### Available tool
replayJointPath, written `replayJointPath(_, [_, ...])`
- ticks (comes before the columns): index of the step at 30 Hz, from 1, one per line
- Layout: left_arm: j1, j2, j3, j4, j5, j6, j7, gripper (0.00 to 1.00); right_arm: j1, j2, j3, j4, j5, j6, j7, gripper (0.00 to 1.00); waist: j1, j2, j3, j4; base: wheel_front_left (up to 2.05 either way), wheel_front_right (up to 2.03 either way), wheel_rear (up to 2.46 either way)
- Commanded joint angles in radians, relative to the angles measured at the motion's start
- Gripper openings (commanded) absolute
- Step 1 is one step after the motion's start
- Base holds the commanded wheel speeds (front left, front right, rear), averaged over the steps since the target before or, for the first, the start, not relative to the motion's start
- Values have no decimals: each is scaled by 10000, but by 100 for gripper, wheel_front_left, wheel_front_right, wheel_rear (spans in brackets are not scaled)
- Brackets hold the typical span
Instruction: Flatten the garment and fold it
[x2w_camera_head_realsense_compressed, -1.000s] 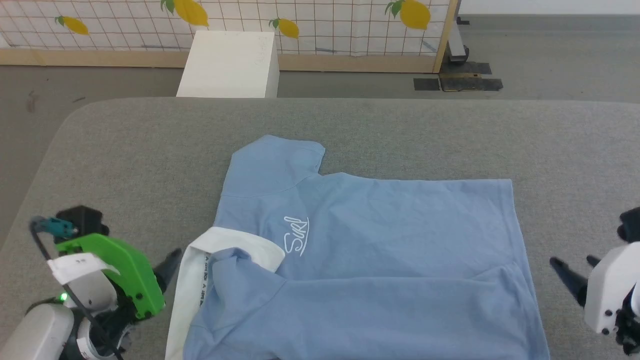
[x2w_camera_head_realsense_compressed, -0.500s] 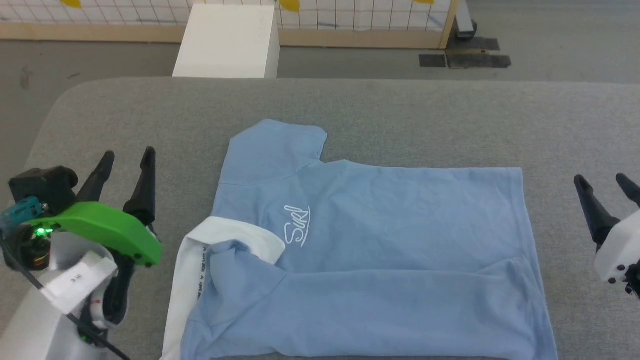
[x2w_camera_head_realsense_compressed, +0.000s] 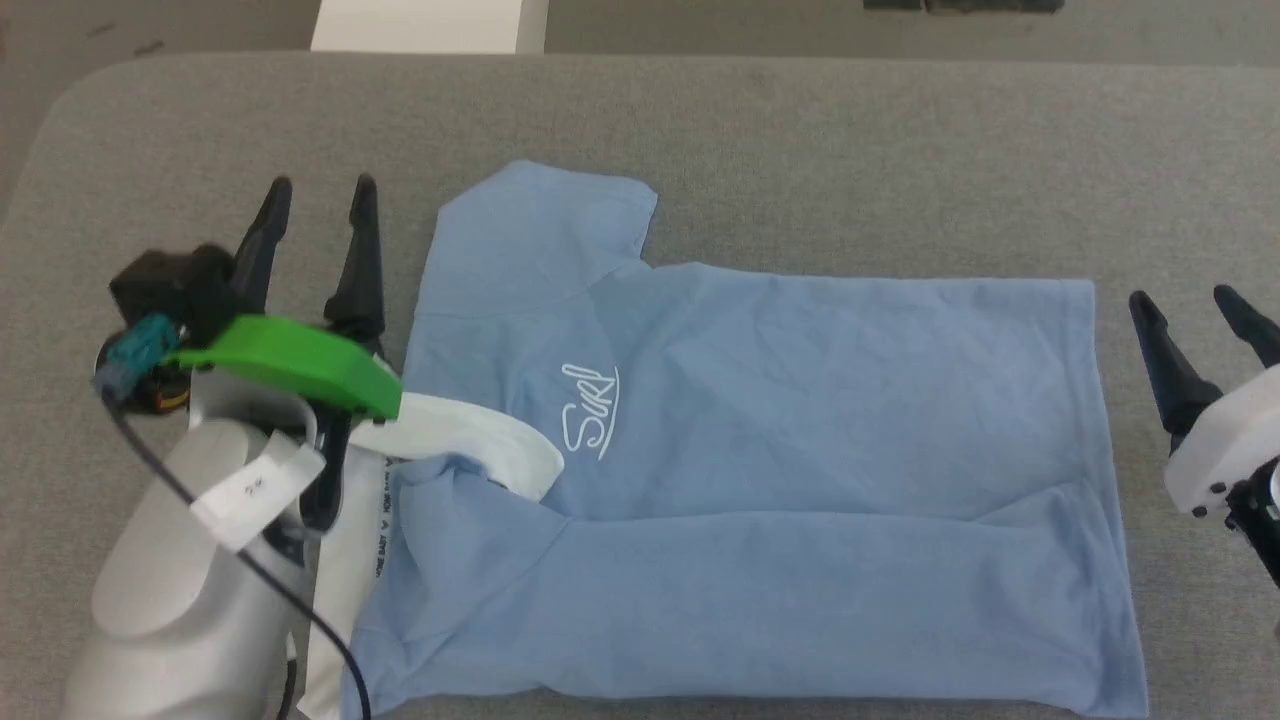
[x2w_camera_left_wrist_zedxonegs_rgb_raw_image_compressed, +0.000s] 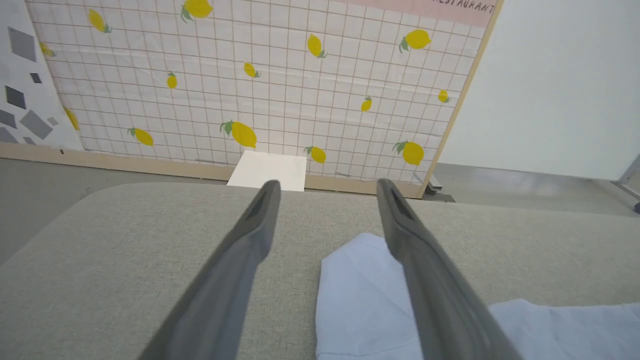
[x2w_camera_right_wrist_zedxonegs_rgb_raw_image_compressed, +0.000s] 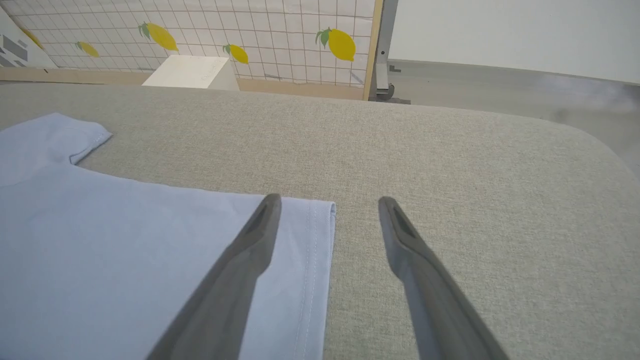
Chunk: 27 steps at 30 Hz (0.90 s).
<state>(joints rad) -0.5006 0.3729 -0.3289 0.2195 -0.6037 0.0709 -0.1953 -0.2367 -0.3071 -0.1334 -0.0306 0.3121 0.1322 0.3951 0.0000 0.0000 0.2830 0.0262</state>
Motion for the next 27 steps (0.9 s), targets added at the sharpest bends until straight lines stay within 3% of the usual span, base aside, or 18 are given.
replayJointPath(1, [-512,-63,-85,285,100,-117,43,100,-264,-41,64,2,39,-15,-101,100,0,0,556,-23,0,0,0])
replayJointPath(7, [-2385,-365,-502,1803,251,-549,570,100,-712,-121,377,-89,109,-15,-176,100,0,0,1196,-139,0,0,0])
replayJointPath(12, [-3920,-536,-913,3368,334,-823,1765,100,-867,-228,490,-161,140,-15,-104,100,0,0,1573,-294,0,0,0])
replayJointPath(20, [-5939,-935,-1510,5747,-36,-1009,5558,100,-848,-363,481,-234,166,-15,-44,100,0,0,1942,-639,0,0,0])
replayJointPath(27, [-6807,-795,-2174,6859,218,-473,8749,100,-816,-363,387,-362,210,-15,-40,100,0,0,2290,-895,0,0,0])
